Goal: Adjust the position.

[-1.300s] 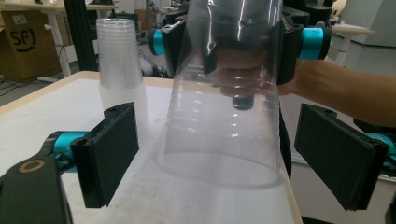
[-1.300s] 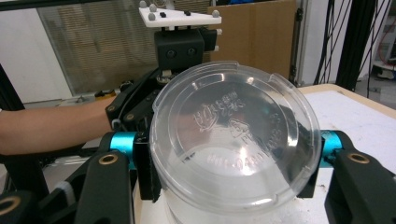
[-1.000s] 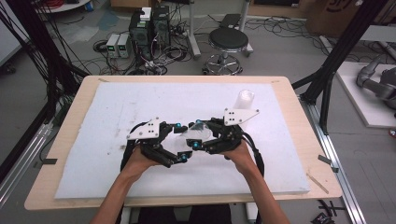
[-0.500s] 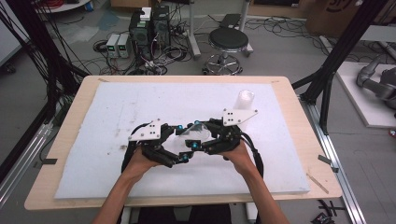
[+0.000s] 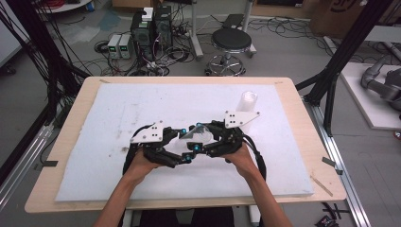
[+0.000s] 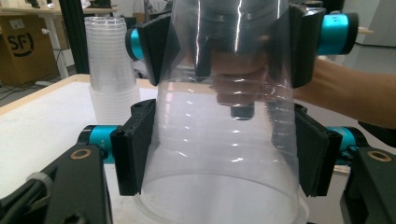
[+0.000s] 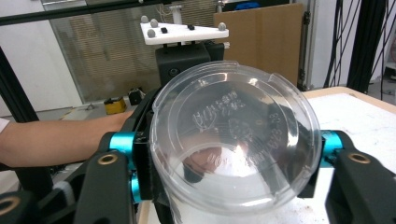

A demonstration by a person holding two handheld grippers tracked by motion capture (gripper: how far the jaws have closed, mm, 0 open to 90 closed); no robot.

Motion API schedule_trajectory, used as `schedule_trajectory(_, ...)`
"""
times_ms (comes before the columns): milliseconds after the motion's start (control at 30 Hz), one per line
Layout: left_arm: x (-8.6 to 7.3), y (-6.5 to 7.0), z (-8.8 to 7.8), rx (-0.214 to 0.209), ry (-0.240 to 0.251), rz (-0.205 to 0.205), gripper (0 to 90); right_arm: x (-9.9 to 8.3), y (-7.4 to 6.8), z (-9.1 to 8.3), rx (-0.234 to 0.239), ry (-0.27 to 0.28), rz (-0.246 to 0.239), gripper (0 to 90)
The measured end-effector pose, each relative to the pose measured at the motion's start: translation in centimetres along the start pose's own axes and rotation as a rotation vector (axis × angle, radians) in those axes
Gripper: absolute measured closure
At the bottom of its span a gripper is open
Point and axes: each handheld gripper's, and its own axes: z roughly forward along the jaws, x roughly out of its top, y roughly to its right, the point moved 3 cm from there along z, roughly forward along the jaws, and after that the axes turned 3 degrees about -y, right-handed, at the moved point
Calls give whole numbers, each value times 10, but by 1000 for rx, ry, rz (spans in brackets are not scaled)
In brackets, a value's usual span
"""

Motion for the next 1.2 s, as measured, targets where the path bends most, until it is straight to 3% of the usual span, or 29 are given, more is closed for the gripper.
schedule_trajectory(100,0,0,0,5,-7,5,320,-1,0,2,0,-6,22,191)
schedule_trajectory(267,0,-1,-3,12,-8,5,323,1,-2,0,11,-2,23,165)
schedule_trajectory(367,-1,-1,-6,20,-37,9,323,1,-2,-3,5,-18,18,164)
schedule_trajectory(433,1,-1,-10,41,-106,31,327,1,-2,-6,-4,-37,14,163)
schedule_trajectory(467,2,-2,-13,53,-161,40,331,0,-2,-8,-24,-91,0,163)
schedule_trajectory(500,3,-4,-15,58,-218,47,331,0,-2,-8,-24,-91,0,163)
schedule_trajectory(533,4,-5,-18,56,-268,46,331,-1,-3,-9,-40,-127,-10,157)
schedule_trajectory(667,10,-10,-27,30,-436,52,331,-5,-5,-7,-65,-274,-42,152)
schedule_trajectory(933,15,-12,-28,-56,-745,9,329,-9,-7,7,-92,-533,-100,153)
schedule_trajectory(1067,15,-13,-24,-89,-861,-9,329,-9,-8,14,-92,-687,-133,153)
schedule_trajectory(1200,17,-15,-20,-86,-940,-17,330,-9,-7,19,-86,-806,-140,158)
